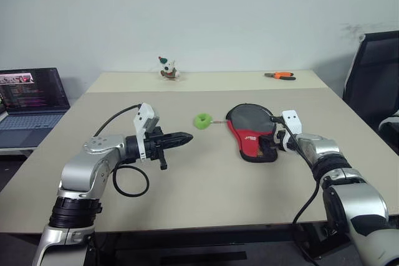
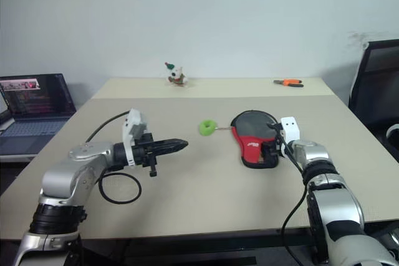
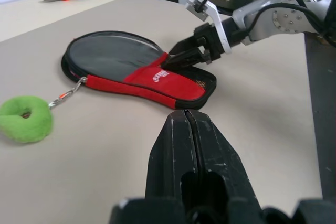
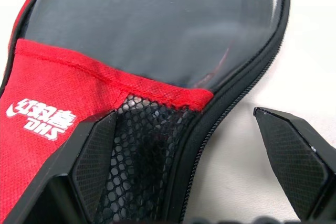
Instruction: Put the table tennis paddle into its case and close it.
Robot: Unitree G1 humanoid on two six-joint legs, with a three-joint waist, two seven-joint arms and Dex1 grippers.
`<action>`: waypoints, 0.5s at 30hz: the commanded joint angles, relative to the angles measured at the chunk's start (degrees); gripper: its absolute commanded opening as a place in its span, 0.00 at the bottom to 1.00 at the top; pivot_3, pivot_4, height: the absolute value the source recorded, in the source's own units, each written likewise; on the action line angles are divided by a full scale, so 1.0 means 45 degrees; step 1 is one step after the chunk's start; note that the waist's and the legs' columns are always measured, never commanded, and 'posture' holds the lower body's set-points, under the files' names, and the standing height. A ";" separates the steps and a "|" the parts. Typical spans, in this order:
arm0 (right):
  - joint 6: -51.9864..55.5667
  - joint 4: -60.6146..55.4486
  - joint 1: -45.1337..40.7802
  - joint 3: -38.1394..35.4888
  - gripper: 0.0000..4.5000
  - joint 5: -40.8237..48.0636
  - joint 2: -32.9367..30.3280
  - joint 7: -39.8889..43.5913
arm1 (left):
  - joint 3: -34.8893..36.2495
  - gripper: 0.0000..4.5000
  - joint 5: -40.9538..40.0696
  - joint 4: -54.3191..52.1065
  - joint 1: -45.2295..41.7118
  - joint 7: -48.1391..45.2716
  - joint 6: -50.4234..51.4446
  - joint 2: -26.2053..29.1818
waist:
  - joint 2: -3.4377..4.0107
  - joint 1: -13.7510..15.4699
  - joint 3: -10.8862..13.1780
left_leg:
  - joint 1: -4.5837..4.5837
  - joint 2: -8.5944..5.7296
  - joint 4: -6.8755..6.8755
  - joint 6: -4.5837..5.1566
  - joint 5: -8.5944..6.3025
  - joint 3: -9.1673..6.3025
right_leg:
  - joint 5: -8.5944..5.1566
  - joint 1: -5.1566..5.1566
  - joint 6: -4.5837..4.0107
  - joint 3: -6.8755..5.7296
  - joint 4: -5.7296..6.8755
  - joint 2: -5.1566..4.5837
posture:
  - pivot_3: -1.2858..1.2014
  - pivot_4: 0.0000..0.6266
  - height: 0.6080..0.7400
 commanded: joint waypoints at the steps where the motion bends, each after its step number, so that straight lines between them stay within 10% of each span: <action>1: 0.0526 0.0599 -0.0288 -0.0079 0.85 -0.0105 0.0313 0.0652 | 0.0165 0.00 -0.0260 -0.0646 0.0047 0.0137 -0.0118 0.0222 | 0.0001 -0.0010 -0.0001 | 0.0003 0.0001 0.0000 0.0000 0.0000 0.0001 | 0.0000 0.0003 0.0000 -0.0001 0.0000 0.0000 | 0.52 0.24 1.00; 13: 0.1264 0.1341 -0.0436 -0.0971 0.01 0.0174 0.0968 0.0951 | 0.0328 0.00 -0.0533 -0.1145 0.1276 0.0051 -0.0014 0.1010 | -0.0006 -0.0142 -0.0010 | 0.0084 0.0025 -0.0025 0.0002 -0.0002 0.0069 | 0.0005 0.0033 -0.0009 0.0076 0.0012 0.0011 | 0.52 0.24 1.00; 15: 0.1446 0.1408 -0.0534 -0.1381 0.00 0.0368 0.1013 0.0904 | 0.0400 0.00 -0.0616 -0.1279 0.1618 0.0033 -0.0015 0.1200 | -0.0005 -0.0167 -0.0010 | 0.0089 0.0031 -0.0026 0.0003 -0.0003 0.0077 | 0.0005 0.0030 -0.0010 0.0087 0.0016 0.0011 | 0.52 0.24 1.00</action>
